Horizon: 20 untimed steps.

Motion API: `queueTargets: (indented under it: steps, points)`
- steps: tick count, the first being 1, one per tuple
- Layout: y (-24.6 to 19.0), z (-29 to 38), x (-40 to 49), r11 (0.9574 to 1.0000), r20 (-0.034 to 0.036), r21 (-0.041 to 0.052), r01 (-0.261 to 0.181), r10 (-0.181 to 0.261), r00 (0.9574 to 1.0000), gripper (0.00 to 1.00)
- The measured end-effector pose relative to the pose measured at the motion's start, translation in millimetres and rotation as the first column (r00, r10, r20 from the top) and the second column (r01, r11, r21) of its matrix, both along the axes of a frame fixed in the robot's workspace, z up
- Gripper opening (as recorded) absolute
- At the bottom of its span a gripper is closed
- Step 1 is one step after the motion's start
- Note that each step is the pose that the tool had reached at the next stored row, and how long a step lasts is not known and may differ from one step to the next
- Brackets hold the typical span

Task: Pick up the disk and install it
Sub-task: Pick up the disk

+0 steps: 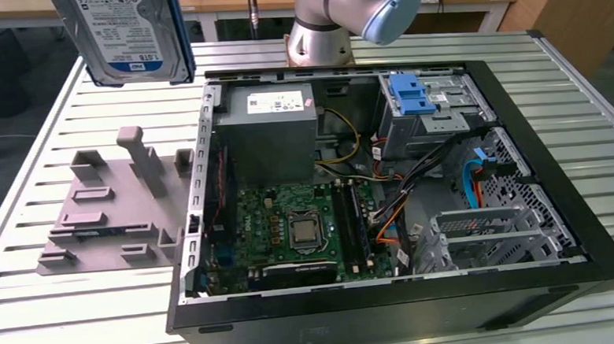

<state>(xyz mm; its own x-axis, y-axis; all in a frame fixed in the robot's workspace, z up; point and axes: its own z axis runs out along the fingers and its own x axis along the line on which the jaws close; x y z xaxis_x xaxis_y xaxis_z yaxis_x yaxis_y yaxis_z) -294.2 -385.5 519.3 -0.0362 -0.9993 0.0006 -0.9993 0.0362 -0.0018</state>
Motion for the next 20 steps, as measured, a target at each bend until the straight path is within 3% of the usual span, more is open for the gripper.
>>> queueTargets:
  steps: [6,20]
  points:
    - [-7.7,0.0,2.6,1.0000,0.0000,-0.0001,0.002,-0.002,1.0000,0.36]
    - [-14.8,0.0,16.7,1.0000,0.0000,-0.0001,0.002,-0.002,1.0000,0.36]
